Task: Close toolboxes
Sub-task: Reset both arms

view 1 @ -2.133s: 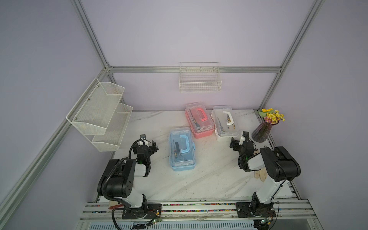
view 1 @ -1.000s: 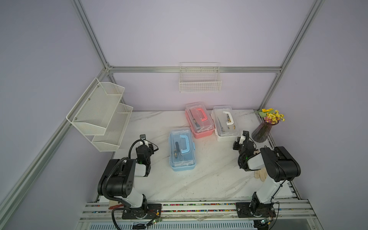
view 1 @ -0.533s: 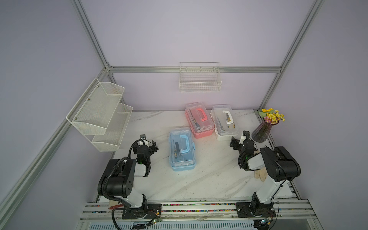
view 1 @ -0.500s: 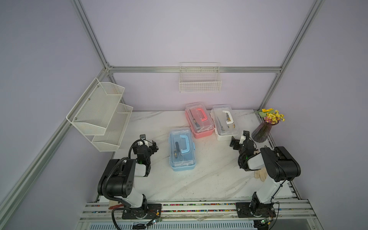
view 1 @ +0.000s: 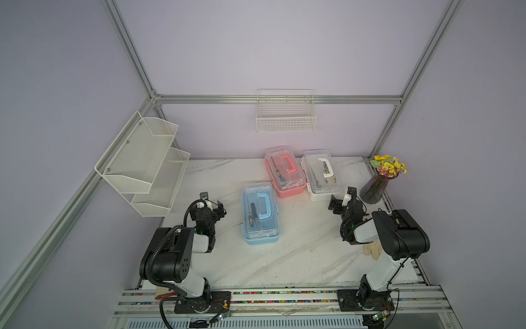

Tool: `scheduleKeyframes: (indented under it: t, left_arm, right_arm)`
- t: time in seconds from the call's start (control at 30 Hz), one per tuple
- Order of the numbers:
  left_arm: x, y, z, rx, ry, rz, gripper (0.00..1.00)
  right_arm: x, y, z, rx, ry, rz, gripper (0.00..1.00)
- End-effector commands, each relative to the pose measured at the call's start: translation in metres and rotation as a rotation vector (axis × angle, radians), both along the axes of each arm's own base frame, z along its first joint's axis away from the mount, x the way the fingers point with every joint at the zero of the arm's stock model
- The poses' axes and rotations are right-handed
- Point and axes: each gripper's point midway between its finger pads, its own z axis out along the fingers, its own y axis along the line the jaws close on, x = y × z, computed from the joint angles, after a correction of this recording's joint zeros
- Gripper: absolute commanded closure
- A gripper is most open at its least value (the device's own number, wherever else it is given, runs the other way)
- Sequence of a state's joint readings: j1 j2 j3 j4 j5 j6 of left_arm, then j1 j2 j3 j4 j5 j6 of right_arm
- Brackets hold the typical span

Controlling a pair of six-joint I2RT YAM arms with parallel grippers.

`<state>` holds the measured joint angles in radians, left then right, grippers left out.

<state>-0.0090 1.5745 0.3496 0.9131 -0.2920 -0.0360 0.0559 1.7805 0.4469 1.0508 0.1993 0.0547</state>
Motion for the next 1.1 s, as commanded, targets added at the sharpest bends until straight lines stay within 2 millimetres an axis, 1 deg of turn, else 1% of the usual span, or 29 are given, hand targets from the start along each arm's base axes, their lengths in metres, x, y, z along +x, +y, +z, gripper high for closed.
scheduleKeyframes:
  t: [0.0,0.63,0.67,0.7,0.73,0.77,0.8,0.83,0.87,0.9,0.93,1.03,1.07]
  left_arm:
    - [0.0103,0.0008,0.0197,0.002,-0.072,0.002,0.00]
    - [0.0095,0.0014,0.0202,0.002,-0.068,0.004,0.00]
    - [0.0088,0.0008,0.0205,0.001,-0.069,0.002,0.05]
    - [0.0090,0.0011,0.0214,0.001,-0.071,0.003,0.31]
    - [0.0089,0.0008,0.0207,0.000,-0.070,0.002,0.82]
    - [0.0085,0.0012,0.0208,0.003,-0.070,0.005,1.00]
    - [0.0077,0.0027,0.0205,0.004,-0.069,0.014,1.00]
    - [0.0062,0.0064,0.0206,0.000,-0.072,0.038,1.00]
    - [0.0049,0.0087,0.0211,-0.004,-0.076,0.054,0.77]
    - [0.0046,0.0089,0.0208,-0.005,-0.077,0.056,0.36]
    - [0.0046,0.0093,0.0211,-0.003,-0.079,0.057,0.01]
    - [0.0050,0.0094,0.0219,-0.004,-0.082,0.057,0.00]
    - [0.0048,0.0091,0.0214,-0.004,-0.080,0.057,0.00]
  right_arm:
    - [0.0076,-0.0007,0.0191,-0.008,-0.071,0.002,0.03]
    - [0.0075,-0.0005,0.0187,-0.006,-0.071,0.003,0.03]
    - [0.0076,-0.0005,0.0190,-0.006,-0.071,0.003,0.05]
    - [0.0074,-0.0004,0.0189,-0.005,-0.071,0.003,0.12]
    - [0.0077,-0.0004,0.0190,-0.006,-0.071,0.003,0.38]
    - [0.0077,-0.0004,0.0196,-0.007,-0.073,0.004,0.71]
    - [0.0077,-0.0006,0.0200,-0.006,-0.074,0.003,0.86]
    - [0.0075,-0.0004,0.0191,-0.006,-0.072,0.003,0.93]
    - [0.0077,-0.0008,0.0190,-0.007,-0.071,0.003,0.94]
    - [0.0077,-0.0004,0.0190,-0.006,-0.072,0.003,0.87]
    - [0.0077,-0.0004,0.0192,-0.006,-0.072,0.003,0.71]
    - [0.0076,-0.0004,0.0190,-0.006,-0.071,0.003,0.26]
    - [0.0077,-0.0005,0.0192,-0.006,-0.072,0.003,0.05]
